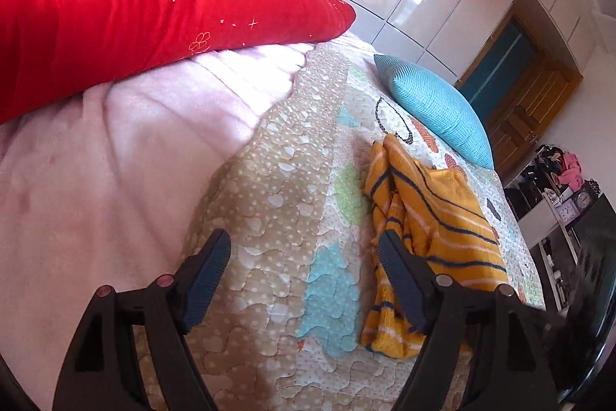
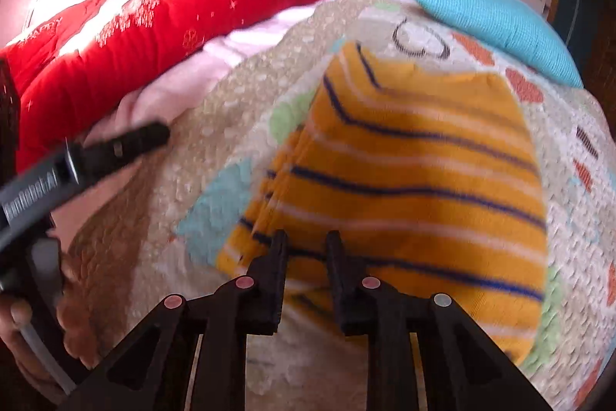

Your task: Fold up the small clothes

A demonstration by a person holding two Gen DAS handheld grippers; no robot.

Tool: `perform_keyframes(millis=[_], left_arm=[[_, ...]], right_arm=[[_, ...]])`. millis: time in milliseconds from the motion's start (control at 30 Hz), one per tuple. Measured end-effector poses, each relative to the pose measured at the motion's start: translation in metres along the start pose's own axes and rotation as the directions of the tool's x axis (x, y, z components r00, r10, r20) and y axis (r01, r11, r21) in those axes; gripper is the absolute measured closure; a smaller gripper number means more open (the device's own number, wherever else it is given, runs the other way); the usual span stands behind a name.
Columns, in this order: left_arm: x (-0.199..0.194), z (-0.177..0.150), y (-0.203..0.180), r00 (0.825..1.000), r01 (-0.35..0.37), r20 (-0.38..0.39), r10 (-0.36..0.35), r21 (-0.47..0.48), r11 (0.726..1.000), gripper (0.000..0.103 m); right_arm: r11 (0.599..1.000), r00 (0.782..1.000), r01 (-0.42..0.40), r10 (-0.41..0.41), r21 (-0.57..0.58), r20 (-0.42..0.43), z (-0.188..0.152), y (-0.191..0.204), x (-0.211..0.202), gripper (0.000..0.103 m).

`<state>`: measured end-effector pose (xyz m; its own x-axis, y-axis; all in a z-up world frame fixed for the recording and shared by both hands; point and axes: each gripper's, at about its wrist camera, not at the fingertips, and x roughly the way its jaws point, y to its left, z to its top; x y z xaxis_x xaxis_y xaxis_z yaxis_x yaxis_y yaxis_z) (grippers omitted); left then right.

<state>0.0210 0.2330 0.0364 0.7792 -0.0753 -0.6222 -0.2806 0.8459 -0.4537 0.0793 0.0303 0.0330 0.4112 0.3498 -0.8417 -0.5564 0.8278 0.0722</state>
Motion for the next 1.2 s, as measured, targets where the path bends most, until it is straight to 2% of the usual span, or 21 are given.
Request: perform_keyframes(millis=[67, 100, 167, 233, 333, 367, 400, 433, 467, 567, 633, 667, 733, 767, 833, 867, 900, 933, 1067, 1100, 1200], left_arm=[[-0.005, -0.002, -0.005, 0.999, -0.037, 0.036, 0.036, 0.028, 0.999, 0.025], [-0.008, -0.004, -0.008, 0.996, -0.065, 0.060, 0.063, 0.047, 0.997, 0.025], [-0.015, -0.007, -0.014, 0.987, -0.120, 0.116, 0.110, 0.079, 0.990, 0.024], [-0.023, -0.009, -0.023, 0.972, -0.174, 0.179, 0.153, 0.107, 0.979, 0.023], [-0.047, -0.017, -0.038, 0.929, -0.254, 0.311, 0.202, 0.138, 0.957, 0.015], [-0.057, -0.020, -0.043, 0.910, -0.272, 0.361, 0.206, 0.141, 0.952, 0.005], [-0.069, -0.025, -0.048, 0.884, -0.283, 0.421, 0.202, 0.140, 0.949, 0.000], [-0.079, -0.029, -0.053, 0.865, -0.285, 0.465, 0.189, 0.145, 0.948, 0.000], [-0.087, -0.033, -0.058, 0.861, -0.276, 0.480, 0.168, 0.163, 0.947, 0.000], [-0.104, -0.047, -0.075, 0.902, -0.233, 0.414, 0.117, 0.241, 0.942, 0.000], [-0.116, -0.062, -0.086, 0.917, -0.225, 0.385, 0.106, 0.279, 0.934, 0.000], [-0.124, -0.069, -0.093, 0.917, -0.231, 0.384, 0.106, 0.297, 0.926, 0.000], [-0.142, -0.081, -0.108, 0.906, -0.258, 0.410, 0.110, 0.326, 0.909, 0.000], [-0.152, -0.086, -0.115, 0.892, -0.279, 0.437, 0.114, 0.333, 0.901, 0.000], [-0.175, -0.097, -0.129, 0.850, -0.325, 0.513, 0.123, 0.326, 0.888, 0.000], [-0.187, -0.101, -0.135, 0.835, -0.327, 0.539, 0.114, 0.319, 0.890, 0.000], [-0.196, -0.104, -0.139, 0.834, -0.306, 0.544, 0.092, 0.316, 0.898, 0.000], [-0.204, -0.107, -0.143, 0.845, -0.274, 0.529, 0.071, 0.315, 0.909, 0.000], [-0.212, -0.103, -0.157, 0.924, -0.125, 0.382, -0.004, 0.312, 0.942, 0.000], [-0.210, -0.104, -0.160, 0.935, -0.112, 0.354, -0.006, 0.312, 0.943, 0.000], [-0.204, -0.108, -0.170, 0.951, -0.127, 0.309, 0.019, 0.334, 0.934, 0.000]], right_arm=[[1.000, 0.998, 0.016, -0.015, -0.018, 0.056, -0.020, 0.004, -0.014, 0.077], [1.000, 0.998, -0.002, 0.003, -0.022, 0.060, -0.028, 0.005, -0.023, 0.076], [0.999, 0.996, -0.041, 0.041, 0.000, 0.073, -0.046, 0.001, -0.043, 0.072], [1.000, 0.995, -0.013, 0.011, 0.016, 0.104, -0.065, -0.006, -0.067, 0.068], [0.994, 0.988, 0.027, -0.042, 0.106, 0.147, -0.093, -0.031, -0.101, 0.053], [0.989, 0.986, 0.030, -0.053, 0.143, 0.156, -0.102, -0.042, -0.109, 0.048], [0.983, 0.985, 0.034, -0.063, 0.183, 0.160, -0.112, -0.052, -0.117, 0.047], [0.975, 0.984, 0.037, -0.073, 0.218, 0.162, -0.121, -0.062, -0.123, 0.045], [0.969, 0.983, 0.041, -0.083, 0.244, 0.164, -0.130, -0.069, -0.127, 0.044], [0.956, 0.979, 0.070, -0.121, 0.286, 0.163, -0.151, -0.083, -0.134, 0.043], [0.944, 0.978, 0.050, -0.113, 0.327, 0.176, -0.161, -0.092, -0.137, 0.043], [0.938, 0.978, 0.029, -0.098, 0.346, 0.182, -0.164, -0.096, -0.138, 0.043], [0.928, 0.977, 0.000, -0.079, 0.372, 0.199, -0.171, -0.101, -0.141, 0.043], [0.927, 0.975, -0.010, -0.074, 0.376, 0.209, -0.173, -0.101, -0.144, 0.043], [0.930, 0.972, -0.017, -0.071, 0.368, 0.223, -0.177, -0.100, -0.150, 0.040], [0.932, 0.970, -0.008, -0.081, 0.362, 0.228, -0.178, -0.098, -0.153, 0.039], [0.935, 0.967, 0.005, -0.094, 0.354, 0.235, -0.180, -0.095, -0.157, 0.038], [0.939, 0.964, 0.014, -0.104, 0.344, 0.244, -0.181, -0.093, -0.160, 0.038], [0.951, 0.953, 0.040, -0.129, 0.306, 0.275, -0.183, -0.080, -0.172, 0.034], [0.952, 0.951, 0.043, -0.132, 0.303, 0.281, -0.184, -0.079, -0.174, 0.034], [0.953, 0.948, 0.043, -0.134, 0.300, 0.289, -0.184, -0.078, -0.179, 0.033]])
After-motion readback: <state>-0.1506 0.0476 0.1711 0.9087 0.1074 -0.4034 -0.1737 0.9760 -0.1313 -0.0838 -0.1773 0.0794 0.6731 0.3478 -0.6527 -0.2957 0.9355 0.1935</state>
